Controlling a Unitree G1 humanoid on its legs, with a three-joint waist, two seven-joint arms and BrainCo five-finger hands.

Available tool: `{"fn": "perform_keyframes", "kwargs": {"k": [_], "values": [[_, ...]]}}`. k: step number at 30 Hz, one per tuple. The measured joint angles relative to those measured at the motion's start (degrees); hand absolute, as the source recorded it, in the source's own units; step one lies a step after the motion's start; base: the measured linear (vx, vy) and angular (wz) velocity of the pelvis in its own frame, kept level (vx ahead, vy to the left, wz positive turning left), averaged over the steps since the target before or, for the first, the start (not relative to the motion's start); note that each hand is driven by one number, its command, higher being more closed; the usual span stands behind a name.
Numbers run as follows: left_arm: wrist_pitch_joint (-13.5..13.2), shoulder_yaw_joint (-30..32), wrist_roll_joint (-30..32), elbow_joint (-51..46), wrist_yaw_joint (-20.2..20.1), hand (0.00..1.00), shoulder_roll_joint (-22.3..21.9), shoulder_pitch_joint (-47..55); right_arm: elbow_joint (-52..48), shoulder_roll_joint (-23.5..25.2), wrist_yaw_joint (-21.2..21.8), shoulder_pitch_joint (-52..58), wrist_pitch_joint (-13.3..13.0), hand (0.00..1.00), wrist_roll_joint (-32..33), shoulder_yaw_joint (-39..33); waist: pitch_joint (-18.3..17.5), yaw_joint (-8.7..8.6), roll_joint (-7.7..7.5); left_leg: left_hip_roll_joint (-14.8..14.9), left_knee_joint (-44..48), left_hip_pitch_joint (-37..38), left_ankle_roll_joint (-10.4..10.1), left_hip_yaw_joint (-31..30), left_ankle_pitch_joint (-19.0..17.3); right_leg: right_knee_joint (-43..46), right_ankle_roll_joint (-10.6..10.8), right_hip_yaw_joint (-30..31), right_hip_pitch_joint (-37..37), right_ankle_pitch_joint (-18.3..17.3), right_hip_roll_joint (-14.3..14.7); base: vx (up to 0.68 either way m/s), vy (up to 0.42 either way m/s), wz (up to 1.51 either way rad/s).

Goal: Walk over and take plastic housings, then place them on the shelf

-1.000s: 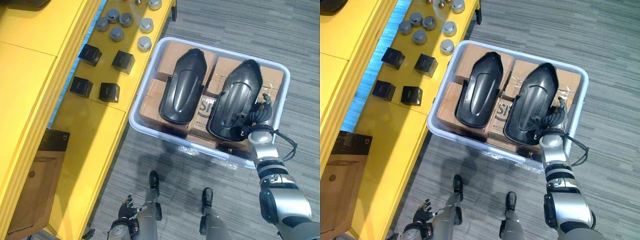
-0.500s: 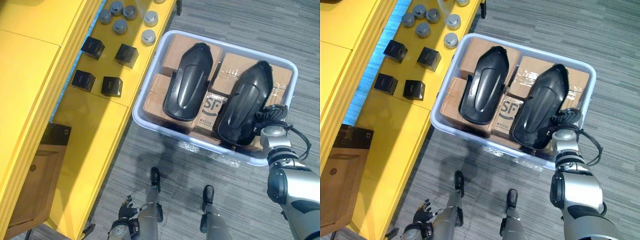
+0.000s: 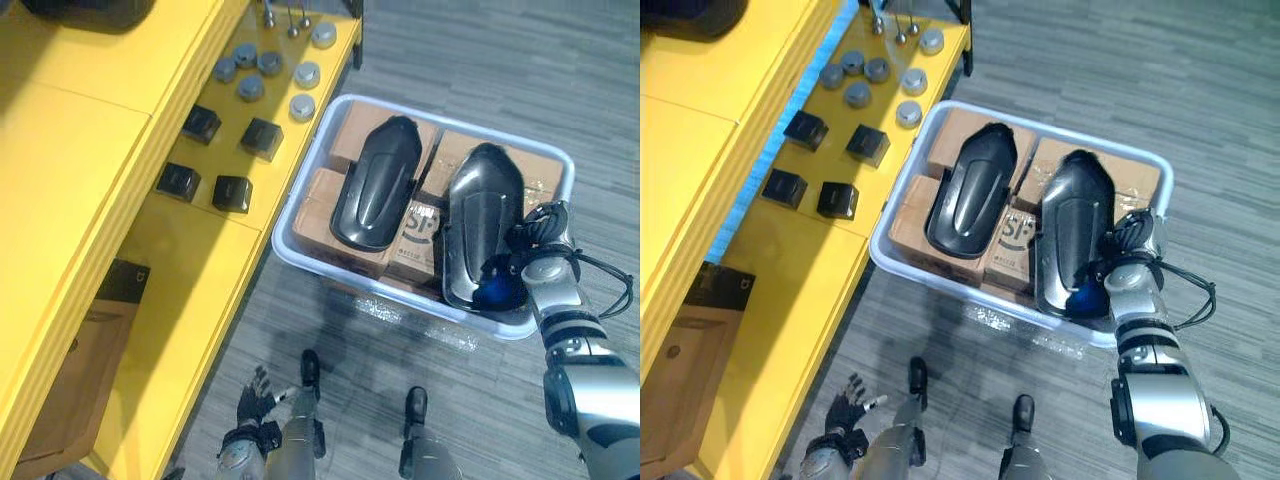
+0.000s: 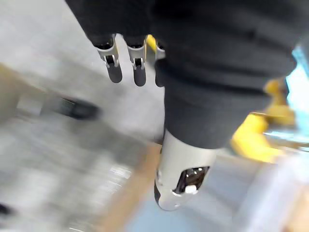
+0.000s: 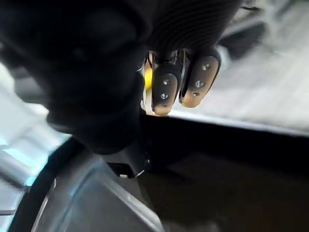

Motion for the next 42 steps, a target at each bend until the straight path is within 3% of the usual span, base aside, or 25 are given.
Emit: {"fn": "perform_keyframes", "kwargs": {"k": [5,9,12,15,17,20,23,31,42], "values": [[0.78,0.34,4.99,-16.20,0.81,0.00,0.02,3.28,-9.15,3.03,0.16,8.24,0.20,1.00,-5.29,0.01,-5.40,-1.32,-0.70,-0.62,-0.21,2.67,-0.38,-0.88,-0.54,-1.05,0.10,-1.37,3.84,-1.33,-0.54,0.00,0.017,0.12],[1.05,0.19,6.99,-19.65,1.07,0.00,0.04,2.51,-11.56,5.73,0.87,11.30,0.19,1.00,-6.32,1.66,-9.49,-1.76,-1.79,-0.62,-0.06,4.08,-0.32,-0.93,-0.55,-2.32,-0.15,-1.67,6.02,-1.09,-0.46,0.04,0.004,0.03],[1.05,-3.57,6.18,-20.04,1.13,0.00,0.02,0.43,-12.10,6.59,1.20,11.41,0.19,1.00,-6.34,2.03,-12.08,-1.86,-2.12,-0.59,-0.07,5.08,-0.32,-1.37,-0.54,-3.57,-0.26,-2.54,8.09,-0.89,-0.31,0.02,-0.001,0.10],[0.87,-9.19,0.99,-17.50,0.90,0.00,-0.02,-2.71,-14.82,7.55,1.20,11.38,0.20,1.00,-6.38,2.91,-14.55,-1.81,-2.17,0.04,-0.19,5.69,-0.33,-1.63,-0.53,-4.12,-0.49,-2.76,9.03,-0.61,0.14,0.00,-0.008,0.03],[0.91,-13.39,-3.54,-9.52,0.21,0.00,-0.42,-6.44,-16.40,9.52,1.04,11.10,0.20,1.00,-6.38,4.43,-16.11,-1.90,-2.40,0.57,-0.28,6.93,-0.34,-0.96,-0.53,-4.31,-0.75,-2.39,9.93,-0.35,0.53,-0.01,-0.010,-0.14],[1.51,-15.60,-11.49,1.26,-0.56,0.00,-2.75,-10.04,-16.49,12.53,0.63,10.81,0.22,1.00,-6.28,5.08,-18.35,-2.15,-2.76,1.39,-0.32,7.49,-0.95,-0.51,-1.02,-6.11,-1.30,-1.64,10.43,0.39,1.45,-0.07,-0.008,-0.16],[1.77,-16.75,-17.50,5.86,-0.20,0.00,-3.92,-11.61,-18.53,13.81,-0.03,10.27,0.84,1.00,-6.24,6.96,-18.77,-2.41,-3.15,2.07,-0.32,7.49,-1.40,0.23,-1.32,-7.97,-1.74,-1.02,10.94,1.73,2.23,-0.05,0.004,-0.17],[0.87,-17.76,-26.14,9.66,1.48,0.00,-4.21,-15.40,-20.90,18.73,-1.77,9.93,0.83,1.00,-5.93,12.31,-21.23,-2.77,-4.58,2.52,-0.30,8.53,-1.51,2.22,-1.31,-9.92,-1.89,0.69,11.43,3.13,2.60,0.00,0.016,-0.13],[-5.12,-17.23,-33.96,9.55,2.16,0.00,-8.06,-21.91,-21.61,29.32,-2.65,12.61,-0.50,1.00,-1.40,23.00,-22.32,-3.23,-5.17,2.90,-0.27,9.80,-1.87,3.57,-1.59,-10.02,-1.91,1.99,12.27,3.19,2.73,0.01,0.015,-0.06]]}}
